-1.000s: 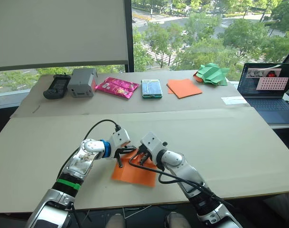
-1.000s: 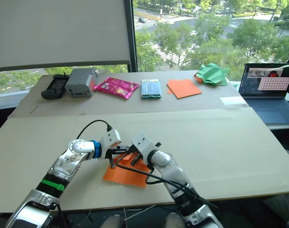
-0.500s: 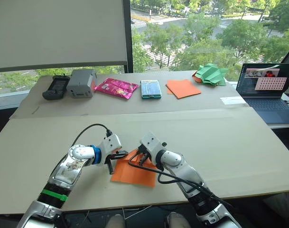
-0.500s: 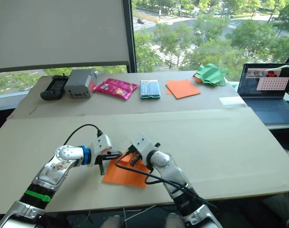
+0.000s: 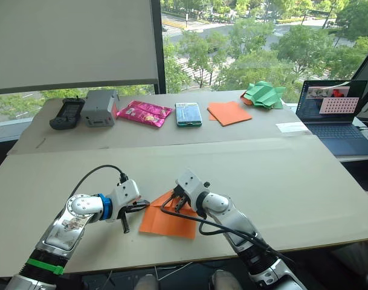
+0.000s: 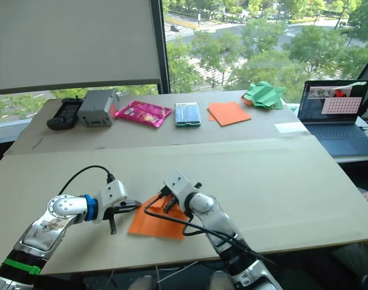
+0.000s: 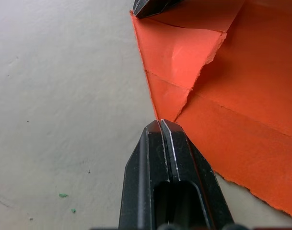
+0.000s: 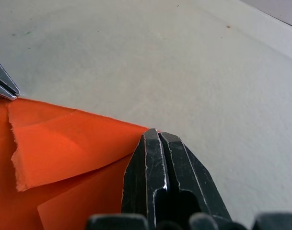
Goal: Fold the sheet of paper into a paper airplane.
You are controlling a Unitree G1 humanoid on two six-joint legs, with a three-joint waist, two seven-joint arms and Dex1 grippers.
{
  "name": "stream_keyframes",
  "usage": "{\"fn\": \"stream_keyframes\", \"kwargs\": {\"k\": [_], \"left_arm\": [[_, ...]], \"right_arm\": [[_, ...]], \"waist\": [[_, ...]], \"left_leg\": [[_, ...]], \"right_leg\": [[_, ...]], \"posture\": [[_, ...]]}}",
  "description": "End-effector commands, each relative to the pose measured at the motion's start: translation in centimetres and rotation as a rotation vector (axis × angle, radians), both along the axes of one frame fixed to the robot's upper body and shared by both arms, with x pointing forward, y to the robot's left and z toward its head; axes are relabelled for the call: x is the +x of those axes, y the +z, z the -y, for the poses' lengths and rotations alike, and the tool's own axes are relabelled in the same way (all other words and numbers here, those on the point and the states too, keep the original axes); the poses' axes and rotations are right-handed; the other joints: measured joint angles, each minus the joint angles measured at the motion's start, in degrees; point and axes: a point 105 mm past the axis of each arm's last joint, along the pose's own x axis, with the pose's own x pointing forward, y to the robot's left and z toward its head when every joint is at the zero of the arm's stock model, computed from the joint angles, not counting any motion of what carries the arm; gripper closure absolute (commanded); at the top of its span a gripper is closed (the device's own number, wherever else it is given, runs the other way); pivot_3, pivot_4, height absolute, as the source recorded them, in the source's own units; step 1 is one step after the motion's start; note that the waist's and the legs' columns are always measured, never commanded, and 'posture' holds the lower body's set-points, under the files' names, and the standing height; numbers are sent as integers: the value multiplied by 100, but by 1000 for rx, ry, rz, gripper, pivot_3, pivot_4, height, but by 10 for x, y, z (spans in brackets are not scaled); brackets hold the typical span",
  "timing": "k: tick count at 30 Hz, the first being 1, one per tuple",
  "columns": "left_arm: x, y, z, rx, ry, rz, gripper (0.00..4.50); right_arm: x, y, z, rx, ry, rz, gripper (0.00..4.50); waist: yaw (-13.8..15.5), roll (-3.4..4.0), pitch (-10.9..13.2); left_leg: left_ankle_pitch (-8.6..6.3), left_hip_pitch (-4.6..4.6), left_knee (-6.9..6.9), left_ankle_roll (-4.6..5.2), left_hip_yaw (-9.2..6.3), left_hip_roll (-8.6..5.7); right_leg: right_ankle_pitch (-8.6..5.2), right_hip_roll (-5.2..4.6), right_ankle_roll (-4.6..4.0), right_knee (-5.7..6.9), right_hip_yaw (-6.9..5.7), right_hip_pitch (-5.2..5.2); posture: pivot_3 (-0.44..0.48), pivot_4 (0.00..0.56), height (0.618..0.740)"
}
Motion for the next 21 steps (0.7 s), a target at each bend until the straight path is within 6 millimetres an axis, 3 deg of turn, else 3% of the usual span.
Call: {"fn": "stream_keyframes", "kwargs": {"k": [1,6,9,11,13,16,18,21], "left_arm": [[-28,-43,-18,76,47,-213,4479],[-12,-12,-21,41,71,-122,4479],[2,27,-26,-10,103,-40,4479],[6,43,-28,-38,113,-10,4479],[10,60,-26,-76,106,27,4479],[17,81,-7,-199,64,58,4479],[20,87,10,-274,27,54,4479],[19,65,33,-293,-31,4,4479]], "right_arm": [[-6,-20,4,-39,-4,-81,4500],[-5,-17,3,-39,5,-69,4500],[-4,-13,4,-39,5,-58,4500],[-3,-12,5,-39,4,-54,4500],[-2,-11,5,-40,4,-48,4500],[-1,-7,6,-39,9,-30,4500],[1,-3,7,-36,11,-15,4500],[4,9,9,-18,13,18,4500]], "waist": [[-9,0,0],[-9,-7,7],[-11,-16,27],[-1,-28,48],[27,-34,56],[95,-51,67],[143,-50,68],[149,-49,68]], "left_leg": [[0,0,0,0,0,0],[-1,0,-5,-1,0,1],[-1,-2,-8,-1,-1,1],[-1,-12,-14,-1,-3,2],[0,-32,-21,-1,-2,1],[0,-41,-18,-1,-2,1],[0,-46,-14,-1,0,0],[0,-44,7,0,0,0]], "right_leg": [[0,0,0,0,0,0],[0,0,0,-1,0,-9],[0,0,0,-1,0,-16],[0,0,0,-1,-2,-27],[0,0,0,-4,-2,-45],[0,0,0,-4,-4,-49],[0,0,0,-8,-4,-51],[1,0,1,-5,-4,-40]], "posture": [[0,150,706],[0,150,706],[0,150,706],[0,150,706],[0,150,706],[0,150,706],[0,150,706],[0,150,706]]}}
